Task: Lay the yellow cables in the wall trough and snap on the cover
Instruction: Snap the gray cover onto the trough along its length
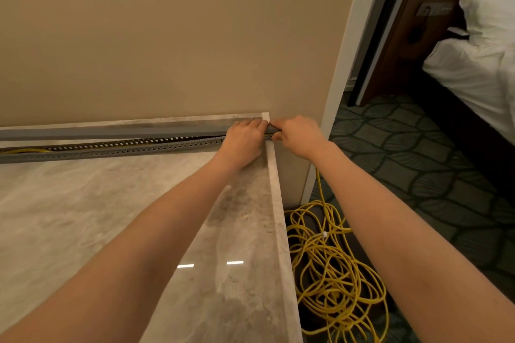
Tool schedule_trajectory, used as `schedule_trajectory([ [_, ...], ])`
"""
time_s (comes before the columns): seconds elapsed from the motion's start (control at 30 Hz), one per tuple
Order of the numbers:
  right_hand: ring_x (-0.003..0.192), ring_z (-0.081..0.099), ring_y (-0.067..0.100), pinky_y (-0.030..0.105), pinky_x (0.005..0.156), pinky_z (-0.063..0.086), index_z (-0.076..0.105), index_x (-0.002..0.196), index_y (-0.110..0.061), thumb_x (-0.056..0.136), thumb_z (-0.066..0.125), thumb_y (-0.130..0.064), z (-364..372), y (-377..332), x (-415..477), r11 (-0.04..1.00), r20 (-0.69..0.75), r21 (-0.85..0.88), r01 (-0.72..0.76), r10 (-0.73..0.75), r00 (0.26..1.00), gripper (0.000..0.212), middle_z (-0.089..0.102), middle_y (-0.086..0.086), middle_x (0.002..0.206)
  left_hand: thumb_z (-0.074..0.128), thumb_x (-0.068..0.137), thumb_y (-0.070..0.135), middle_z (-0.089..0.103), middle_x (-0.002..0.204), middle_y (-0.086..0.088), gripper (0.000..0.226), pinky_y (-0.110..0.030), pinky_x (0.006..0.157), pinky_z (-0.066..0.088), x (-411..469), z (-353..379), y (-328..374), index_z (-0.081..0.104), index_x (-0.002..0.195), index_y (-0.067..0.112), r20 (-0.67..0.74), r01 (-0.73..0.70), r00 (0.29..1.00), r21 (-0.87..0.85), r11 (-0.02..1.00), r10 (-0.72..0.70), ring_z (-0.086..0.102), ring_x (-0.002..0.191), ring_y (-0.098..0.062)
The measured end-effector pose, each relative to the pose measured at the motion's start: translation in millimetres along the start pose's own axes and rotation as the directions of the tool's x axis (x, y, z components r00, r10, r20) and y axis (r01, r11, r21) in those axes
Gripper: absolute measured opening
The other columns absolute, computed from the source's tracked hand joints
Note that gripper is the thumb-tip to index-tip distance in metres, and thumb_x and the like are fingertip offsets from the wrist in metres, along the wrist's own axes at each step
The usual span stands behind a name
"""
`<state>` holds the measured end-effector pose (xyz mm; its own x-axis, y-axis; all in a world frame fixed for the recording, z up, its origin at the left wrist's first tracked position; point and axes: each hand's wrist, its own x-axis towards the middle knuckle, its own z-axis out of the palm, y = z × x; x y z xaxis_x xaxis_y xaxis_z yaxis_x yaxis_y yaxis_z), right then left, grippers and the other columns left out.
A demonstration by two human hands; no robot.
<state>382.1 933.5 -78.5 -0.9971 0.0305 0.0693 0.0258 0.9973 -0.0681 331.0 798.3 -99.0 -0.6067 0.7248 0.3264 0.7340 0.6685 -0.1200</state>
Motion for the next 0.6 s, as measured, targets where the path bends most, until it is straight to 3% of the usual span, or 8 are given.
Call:
schedule_trajectory([
  [0.1, 0.122, 0.051, 0.031, 0.039, 0.099, 0.041, 0.033, 0.142, -0.010, 0.096, 0.046, -0.023, 12, 3, -2, 0.988, 0.036, -0.149, 0.032, -0.027, 0.999, 0.049, 0.053, 0.014, 0.134, 0.083, 0.032, -0.001, 0.073, 0.068, -0.007, 0.048, -0.023, 0.044, 0.052, 4, 3, -3, 0.074, 0.079, 0.004, -0.044, -0.044, 0.998, 0.011, 0.999, 0.044, 0.070, 0.054, -0.026],
  [0.17, 0.121, 0.052, 0.033, 0.040, 0.107, 0.035, 0.035, 0.138, -0.001, 0.092, 0.051, -0.015, 18, 2, 2, 0.952, 0.034, -0.301, 0.057, -0.050, 0.998, 0.050, 0.052, 0.019, 0.132, 0.085, 0.027, 0.004, 0.073, 0.065, -0.003, 0.050, -0.019, 0.042, 0.051, 4, 7, -5, 0.074, 0.076, 0.007, -0.039, -0.080, 0.996, 0.023, 0.996, 0.081, 0.070, 0.052, -0.022],
  [0.2, 0.111, 0.059, 0.033, 0.040, 0.103, 0.040, 0.045, 0.129, 0.002, 0.088, 0.056, -0.014, 23, 0, 5, 0.914, -0.031, -0.402, 0.056, -0.075, 0.997, 0.045, 0.059, 0.021, 0.122, 0.085, 0.027, 0.005, 0.073, 0.065, -0.002, 0.050, -0.019, 0.042, 0.050, 5, 10, -7, 0.074, 0.076, 0.008, -0.043, -0.099, 0.994, 0.027, 0.995, 0.101, 0.070, 0.053, -0.021],
  [0.27, 0.067, 0.071, 0.024, 0.032, 0.074, 0.057, 0.070, 0.087, -0.005, 0.064, 0.078, -0.024, 27, -6, 12, 0.845, -0.147, -0.534, -0.011, -0.081, 0.986, 0.032, 0.072, 0.014, 0.075, 0.084, 0.029, 0.004, 0.072, 0.065, -0.001, 0.048, -0.018, 0.043, 0.050, 6, 14, -9, 0.074, 0.075, 0.008, -0.062, -0.129, 0.990, 0.018, 0.992, 0.129, 0.070, 0.053, -0.020],
  [0.33, 0.039, 0.063, 0.017, 0.028, 0.053, 0.057, 0.068, 0.060, -0.010, 0.045, 0.085, -0.027, 30, -8, 17, 0.869, -0.191, -0.493, -0.040, -0.064, 0.980, 0.029, 0.064, 0.006, 0.046, 0.084, 0.033, 0.002, 0.072, 0.066, -0.003, 0.044, -0.020, 0.044, 0.051, 6, 14, -11, 0.073, 0.075, 0.006, -0.058, -0.138, 0.988, 0.028, 0.990, 0.140, 0.069, 0.053, -0.022],
  [0.43, 0.036, 0.060, 0.016, 0.027, 0.052, 0.056, 0.049, 0.074, -0.005, 0.053, 0.068, -0.023, 37, -4, 19, 0.874, -0.293, -0.484, -0.045, -0.113, 0.949, 0.033, 0.062, 0.003, 0.044, 0.086, 0.049, 0.011, 0.073, 0.078, -0.010, 0.049, -0.026, 0.054, 0.055, 4, 12, -18, 0.070, 0.094, 0.001, 0.038, -0.189, 0.982, 0.100, 0.977, 0.186, 0.071, 0.062, -0.026],
  [0.5, 0.038, 0.060, 0.015, 0.027, 0.053, 0.057, 0.037, 0.080, -0.012, 0.055, 0.059, -0.020, 39, -3, 21, 0.874, -0.339, -0.486, -0.022, -0.165, 0.926, 0.034, 0.063, 0.003, 0.045, 0.076, 0.069, 0.017, 0.071, 0.093, -0.013, 0.048, -0.030, 0.065, 0.055, 6, 14, -21, 0.062, 0.112, -0.001, 0.088, -0.187, 0.981, 0.181, 0.966, 0.173, 0.071, 0.076, -0.030],
  [0.6, 0.038, 0.060, 0.016, 0.028, 0.054, 0.057, 0.041, 0.078, -0.010, 0.055, 0.057, -0.018, 40, -1, 23, 0.891, -0.317, -0.454, -0.001, -0.160, 0.935, 0.029, 0.062, 0.002, 0.045, 0.068, 0.061, 0.020, 0.067, 0.069, -0.003, 0.039, -0.024, 0.052, 0.051, 6, 18, -18, 0.051, 0.092, 0.006, 0.055, -0.137, 0.990, 0.314, 0.940, 0.126, 0.065, 0.053, -0.020],
])
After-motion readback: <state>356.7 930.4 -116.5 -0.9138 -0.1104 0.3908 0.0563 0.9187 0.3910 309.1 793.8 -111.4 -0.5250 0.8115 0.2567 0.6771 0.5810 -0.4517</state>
